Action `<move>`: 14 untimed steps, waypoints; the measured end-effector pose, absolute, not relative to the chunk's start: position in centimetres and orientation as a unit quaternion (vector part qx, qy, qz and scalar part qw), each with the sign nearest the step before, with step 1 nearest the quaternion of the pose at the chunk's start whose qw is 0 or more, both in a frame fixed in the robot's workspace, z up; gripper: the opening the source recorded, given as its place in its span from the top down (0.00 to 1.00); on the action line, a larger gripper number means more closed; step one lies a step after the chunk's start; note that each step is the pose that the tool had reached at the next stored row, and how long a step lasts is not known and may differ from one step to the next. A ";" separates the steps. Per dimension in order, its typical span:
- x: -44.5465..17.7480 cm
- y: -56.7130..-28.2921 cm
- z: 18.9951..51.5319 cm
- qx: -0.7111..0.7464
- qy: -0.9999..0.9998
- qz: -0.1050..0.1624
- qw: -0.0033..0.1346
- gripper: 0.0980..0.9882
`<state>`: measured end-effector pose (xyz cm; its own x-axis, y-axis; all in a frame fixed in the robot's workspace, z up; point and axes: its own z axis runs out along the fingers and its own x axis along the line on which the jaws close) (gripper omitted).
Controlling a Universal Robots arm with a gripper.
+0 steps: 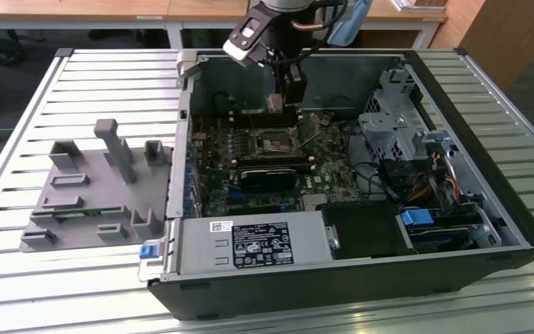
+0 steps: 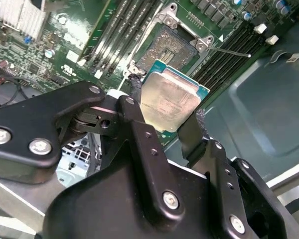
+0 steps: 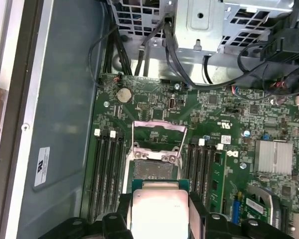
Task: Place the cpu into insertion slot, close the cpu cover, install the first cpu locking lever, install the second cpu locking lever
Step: 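Place the cpu into insertion slot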
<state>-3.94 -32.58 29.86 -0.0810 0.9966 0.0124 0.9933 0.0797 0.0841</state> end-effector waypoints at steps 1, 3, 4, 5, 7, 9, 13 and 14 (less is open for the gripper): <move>-3.9 -32.5 29.7 0.680 0.732 0.035 0.024 0.50; -3.9 -32.3 29.3 0.683 0.729 0.035 0.024 0.50; -3.9 -32.3 29.1 0.684 0.729 0.035 0.024 0.50; -3.9 -32.2 29.0 0.684 0.729 0.035 0.024 0.50; -3.9 -32.2 28.6 0.684 0.729 0.035 0.024 0.50; -3.9 -32.1 28.2 0.684 0.729 0.035 0.024 0.50; -3.9 -32.0 27.6 0.684 0.729 0.035 0.024 0.50; -3.9 -32.0 27.4 0.684 0.729 0.035 0.024 0.50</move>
